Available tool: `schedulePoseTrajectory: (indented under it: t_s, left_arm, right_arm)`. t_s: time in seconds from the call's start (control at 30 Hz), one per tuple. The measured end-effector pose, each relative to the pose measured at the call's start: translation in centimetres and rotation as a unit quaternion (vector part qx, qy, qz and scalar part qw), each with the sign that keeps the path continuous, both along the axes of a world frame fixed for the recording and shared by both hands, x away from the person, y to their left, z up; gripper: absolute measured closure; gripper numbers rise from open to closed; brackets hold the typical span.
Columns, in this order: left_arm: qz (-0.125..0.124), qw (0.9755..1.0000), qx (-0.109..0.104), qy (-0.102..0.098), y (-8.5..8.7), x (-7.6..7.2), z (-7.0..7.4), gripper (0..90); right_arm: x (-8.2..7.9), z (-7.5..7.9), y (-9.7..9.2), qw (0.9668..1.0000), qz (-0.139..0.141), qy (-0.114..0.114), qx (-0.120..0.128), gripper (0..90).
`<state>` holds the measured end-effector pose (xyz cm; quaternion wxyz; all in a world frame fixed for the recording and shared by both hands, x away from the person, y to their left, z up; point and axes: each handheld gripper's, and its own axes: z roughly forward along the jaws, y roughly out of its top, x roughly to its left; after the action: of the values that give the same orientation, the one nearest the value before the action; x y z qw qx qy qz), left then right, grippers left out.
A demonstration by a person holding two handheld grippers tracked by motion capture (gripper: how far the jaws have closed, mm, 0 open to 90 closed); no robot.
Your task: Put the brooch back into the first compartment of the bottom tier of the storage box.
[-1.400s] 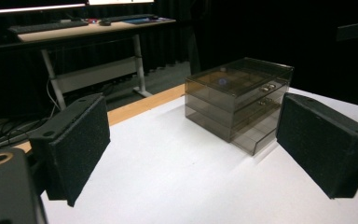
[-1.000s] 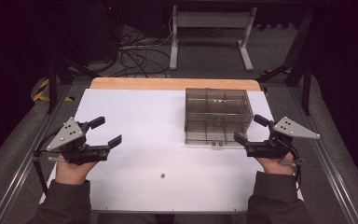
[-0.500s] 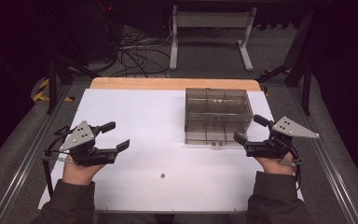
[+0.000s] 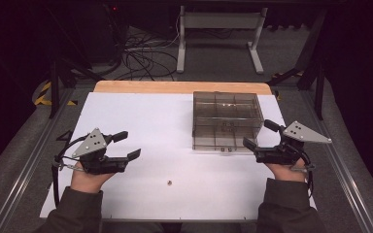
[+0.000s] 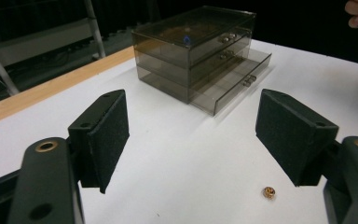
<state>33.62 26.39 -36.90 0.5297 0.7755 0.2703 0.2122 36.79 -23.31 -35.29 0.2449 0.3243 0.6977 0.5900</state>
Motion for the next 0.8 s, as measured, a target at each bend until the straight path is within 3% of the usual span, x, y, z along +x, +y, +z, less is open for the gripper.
schedulePoseTrajectory:
  t_s: [0.23,0.8]
  left_arm:
    - [-0.011,0.9997,0.017,0.012,-1.0,0.2,-0.9,29.5]
    - [-0.027,0.9986,0.035,0.03,-2.9,0.5,-2.6,29.7]
  right_arm:
    - [0.0,0.0,-0.1,1.0,0.0,0.0,0.0,0.6]
    - [0.0,-0.1,0.0,1.0,0.006,-0.002,-0.001,0.5]
